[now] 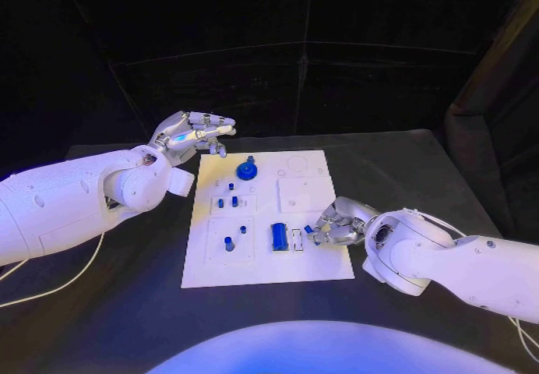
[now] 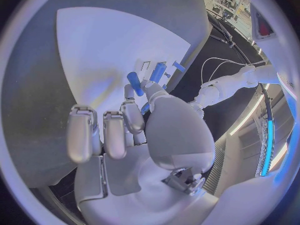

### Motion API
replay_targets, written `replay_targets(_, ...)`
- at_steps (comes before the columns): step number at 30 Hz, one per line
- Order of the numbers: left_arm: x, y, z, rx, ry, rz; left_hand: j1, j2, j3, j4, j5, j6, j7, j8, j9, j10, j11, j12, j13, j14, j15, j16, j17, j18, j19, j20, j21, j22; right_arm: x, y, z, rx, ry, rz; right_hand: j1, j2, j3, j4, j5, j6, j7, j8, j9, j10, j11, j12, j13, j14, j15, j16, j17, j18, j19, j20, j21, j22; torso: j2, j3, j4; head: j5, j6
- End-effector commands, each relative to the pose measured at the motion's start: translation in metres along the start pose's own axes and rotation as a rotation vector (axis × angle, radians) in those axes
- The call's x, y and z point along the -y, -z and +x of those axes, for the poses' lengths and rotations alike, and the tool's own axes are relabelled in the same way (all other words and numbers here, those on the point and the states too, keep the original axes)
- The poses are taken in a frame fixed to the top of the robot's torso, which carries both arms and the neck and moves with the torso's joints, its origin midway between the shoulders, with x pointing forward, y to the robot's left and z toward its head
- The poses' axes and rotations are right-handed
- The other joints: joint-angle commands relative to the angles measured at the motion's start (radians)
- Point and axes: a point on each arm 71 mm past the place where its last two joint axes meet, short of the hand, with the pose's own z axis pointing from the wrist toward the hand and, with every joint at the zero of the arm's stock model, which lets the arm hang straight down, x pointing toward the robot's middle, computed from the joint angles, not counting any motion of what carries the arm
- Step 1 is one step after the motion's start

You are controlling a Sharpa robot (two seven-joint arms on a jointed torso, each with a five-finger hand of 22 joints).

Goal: Assemble the parts on the task board

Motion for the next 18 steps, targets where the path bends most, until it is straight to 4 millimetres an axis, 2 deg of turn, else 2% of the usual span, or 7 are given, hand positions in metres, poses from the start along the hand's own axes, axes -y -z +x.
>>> replay_targets(1, 0.002, -0.001, 0.002, -0.011, 0.008, 0.007, 0.005, 0.003, -0.003, -0.003, 0.0, -0.005, 0.002, 0.006, -0.001, -0.004, -0.001, 0.004, -0.001, -0.007, 0.0, 0.001, -0.001, 0.013, 0.002, -0.001, -0.004, -0.002, -0.002, -0.003, 0.005, -0.052, -0.033, 0.029, -0.018, -0.004, -0.001, 0.012, 0.02, 0.013, -0.002, 0.001, 0.005, 0.008, -0.001, 0.009, 0.005, 0.066, -0.003, 0.005, 0.075, -0.01, 0.007, -0.008, 0.0, 0.007, -0.001, 0.0005, 0.0003, 0.001, -0.002)
replay_targets(8, 0.002, 0.0, 0.002, -0.011, 0.008, 0.007, 0.005, 0.003, -0.003, -0.003, 0.0, -0.005, 0.002, 0.006, -0.001, -0.004, -0.001, 0.004, -0.001, -0.007, 0.0, 0.001, -0.001, 0.013, 0.002, -0.001, -0.004, -0.002, -0.006, -0.007, 0.009, -0.063, -0.024, 0.045, -0.048, -0.014, -0.006, 0.031, 0.013, 0.037, -0.012, 0.013, 0.014, 0.015, -0.009, 0.013, 0.008, 0.067, -0.009, 0.008, 0.08, -0.011, 0.01, -0.013, 0.004, 0.014, 0.0, 0.0001, 0.0008, 0.005, -0.003)
replay_targets(15, 0.002, 0.0, 0.002, -0.015, 0.01, 0.006, 0.008, 0.004, -0.002, -0.006, 0.0, -0.005, 0.002, 0.007, -0.001, -0.005, -0.001, 0.005, -0.001, -0.008, 0.0, 0.001, -0.002, 0.013, 0.002, -0.001, -0.005, -0.002, -0.013, -0.011, 0.013, -0.066, -0.017, 0.047, -0.063, -0.018, -0.01, 0.04, 0.009, 0.043, -0.014, 0.015, 0.016, 0.017, -0.012, 0.008, 0.004, 0.067, -0.012, 0.009, 0.08, -0.011, 0.011, -0.016, 0.004, 0.015, 0.0, 0.0005, -0.0011, 0.007, -0.004)
replay_targets(18, 0.002, 0.0, 0.003, -0.019, 0.012, 0.005, 0.009, 0.004, -0.002, -0.006, 0.0, -0.005, 0.001, 0.007, -0.001, -0.005, -0.001, 0.006, -0.001, -0.008, -0.001, 0.001, -0.003, 0.013, 0.002, -0.001, -0.005, -0.003, -0.015, -0.013, 0.014, -0.065, -0.013, 0.052, -0.069, -0.02, -0.012, 0.044, 0.008, 0.043, -0.015, 0.015, 0.017, 0.017, -0.012, 0.005, 0.002, 0.067, -0.012, 0.009, 0.08, -0.011, 0.011, -0.016, 0.004, 0.015, 0.0, 0.0006, 0.0007, 0.007, -0.005)
